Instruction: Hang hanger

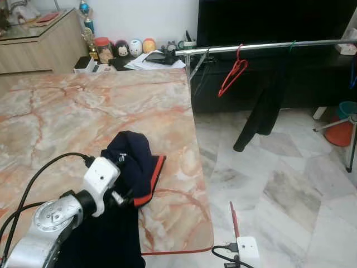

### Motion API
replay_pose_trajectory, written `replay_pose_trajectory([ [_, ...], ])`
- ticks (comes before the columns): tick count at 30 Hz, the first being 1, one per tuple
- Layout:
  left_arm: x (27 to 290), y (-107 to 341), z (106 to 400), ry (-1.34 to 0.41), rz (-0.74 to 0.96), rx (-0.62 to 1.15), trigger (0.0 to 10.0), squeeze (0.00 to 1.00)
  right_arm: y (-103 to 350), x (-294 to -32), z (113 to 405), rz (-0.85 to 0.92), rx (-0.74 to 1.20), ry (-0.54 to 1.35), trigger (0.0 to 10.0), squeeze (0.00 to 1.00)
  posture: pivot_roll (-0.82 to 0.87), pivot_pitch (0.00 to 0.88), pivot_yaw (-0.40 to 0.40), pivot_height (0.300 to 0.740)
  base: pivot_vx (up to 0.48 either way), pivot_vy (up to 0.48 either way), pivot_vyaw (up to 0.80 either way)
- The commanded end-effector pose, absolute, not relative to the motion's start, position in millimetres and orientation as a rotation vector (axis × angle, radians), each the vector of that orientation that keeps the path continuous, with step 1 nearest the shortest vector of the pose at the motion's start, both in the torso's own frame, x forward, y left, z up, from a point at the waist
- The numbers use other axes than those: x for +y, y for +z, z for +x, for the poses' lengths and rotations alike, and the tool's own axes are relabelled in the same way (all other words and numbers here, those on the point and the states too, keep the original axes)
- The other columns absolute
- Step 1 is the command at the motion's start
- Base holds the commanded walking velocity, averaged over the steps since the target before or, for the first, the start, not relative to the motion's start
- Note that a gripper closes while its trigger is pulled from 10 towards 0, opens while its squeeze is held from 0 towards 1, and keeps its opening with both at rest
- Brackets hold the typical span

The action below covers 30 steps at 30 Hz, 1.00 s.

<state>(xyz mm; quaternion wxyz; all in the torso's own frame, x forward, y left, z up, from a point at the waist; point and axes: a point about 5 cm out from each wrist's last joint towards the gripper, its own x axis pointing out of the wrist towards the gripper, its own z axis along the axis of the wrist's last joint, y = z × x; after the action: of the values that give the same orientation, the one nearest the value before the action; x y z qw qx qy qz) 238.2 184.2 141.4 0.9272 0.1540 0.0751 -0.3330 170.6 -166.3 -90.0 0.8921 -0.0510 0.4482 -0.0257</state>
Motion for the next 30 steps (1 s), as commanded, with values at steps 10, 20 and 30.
replay_pose_trajectory([
  [10, 197, 126, 245, -0.392, 0.318, 0.125, 10.0, 1.0, -88, -162, 175, -0.103, 0.916, -0.048, 10.0, 0.0, 0.05, 0.019, 0.042, 0.74, 0.0, 0.0, 0.0],
  [20, 212, 124, 224, -0.227, 0.244, 0.063, 10.0, 1.0, -88, -166, 175, -0.102, 0.915, -0.055, 10.0, 0.0, 0.06, 0.014, 0.043, 0.74, 0.0, 0.0, 0.0],
  [30, 215, 116, 183, -0.239, 0.213, 0.097, 10.0, 0.53, -88, -169, 175, -0.111, 0.921, -0.047, 10.0, 0.0, 0.07, 0.014, 0.031, 0.74, 0.0, 0.0, 0.0],
])
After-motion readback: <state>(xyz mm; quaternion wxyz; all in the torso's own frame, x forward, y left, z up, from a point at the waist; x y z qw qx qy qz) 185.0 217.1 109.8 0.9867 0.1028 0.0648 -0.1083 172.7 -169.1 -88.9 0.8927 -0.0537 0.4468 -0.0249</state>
